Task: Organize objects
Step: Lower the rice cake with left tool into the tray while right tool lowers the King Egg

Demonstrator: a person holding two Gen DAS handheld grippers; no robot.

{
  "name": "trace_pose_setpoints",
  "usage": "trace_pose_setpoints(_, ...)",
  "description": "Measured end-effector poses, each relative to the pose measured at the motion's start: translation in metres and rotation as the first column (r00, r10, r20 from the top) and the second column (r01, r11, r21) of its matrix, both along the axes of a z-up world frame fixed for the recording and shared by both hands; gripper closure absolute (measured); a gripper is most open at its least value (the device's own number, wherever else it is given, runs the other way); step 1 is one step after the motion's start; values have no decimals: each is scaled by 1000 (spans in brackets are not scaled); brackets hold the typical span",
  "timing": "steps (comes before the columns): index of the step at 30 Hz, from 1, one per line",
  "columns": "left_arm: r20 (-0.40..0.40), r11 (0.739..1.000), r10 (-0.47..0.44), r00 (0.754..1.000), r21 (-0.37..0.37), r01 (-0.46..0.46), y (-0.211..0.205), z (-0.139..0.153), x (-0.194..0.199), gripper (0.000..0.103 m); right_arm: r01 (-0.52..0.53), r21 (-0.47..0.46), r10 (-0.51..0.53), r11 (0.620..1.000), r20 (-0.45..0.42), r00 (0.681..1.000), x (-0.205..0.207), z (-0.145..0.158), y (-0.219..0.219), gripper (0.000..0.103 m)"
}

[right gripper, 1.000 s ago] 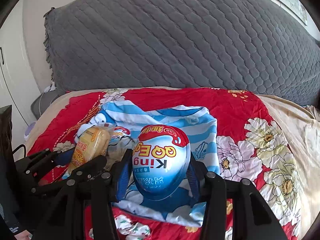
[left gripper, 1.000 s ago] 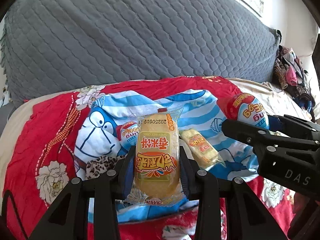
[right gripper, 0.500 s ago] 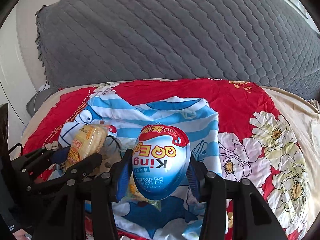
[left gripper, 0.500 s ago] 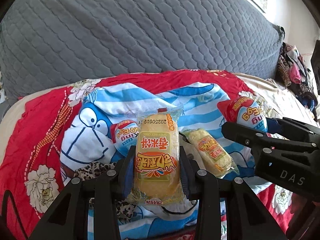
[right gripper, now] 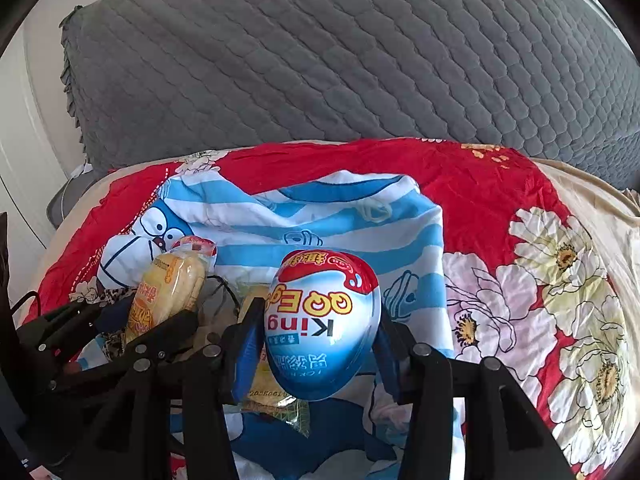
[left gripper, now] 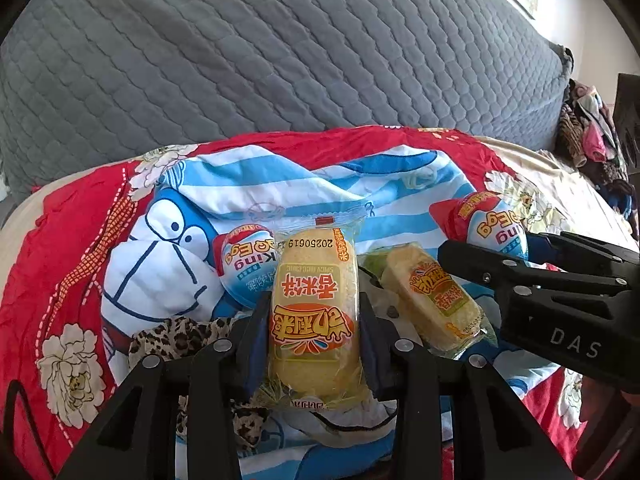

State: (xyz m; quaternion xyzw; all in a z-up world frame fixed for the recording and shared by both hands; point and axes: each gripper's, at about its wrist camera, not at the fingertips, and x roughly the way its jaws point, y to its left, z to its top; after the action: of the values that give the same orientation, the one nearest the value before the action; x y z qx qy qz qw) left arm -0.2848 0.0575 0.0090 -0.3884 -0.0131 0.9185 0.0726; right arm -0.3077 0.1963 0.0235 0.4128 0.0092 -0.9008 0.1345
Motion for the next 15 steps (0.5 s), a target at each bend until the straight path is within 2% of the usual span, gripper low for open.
trace_pose_setpoints(15, 13, 1000, 7, 1000, -12, -7, 1, -7, -11, 62, 6, 15, -6, 1000, 23, 1000, -11, -14, -1, 53)
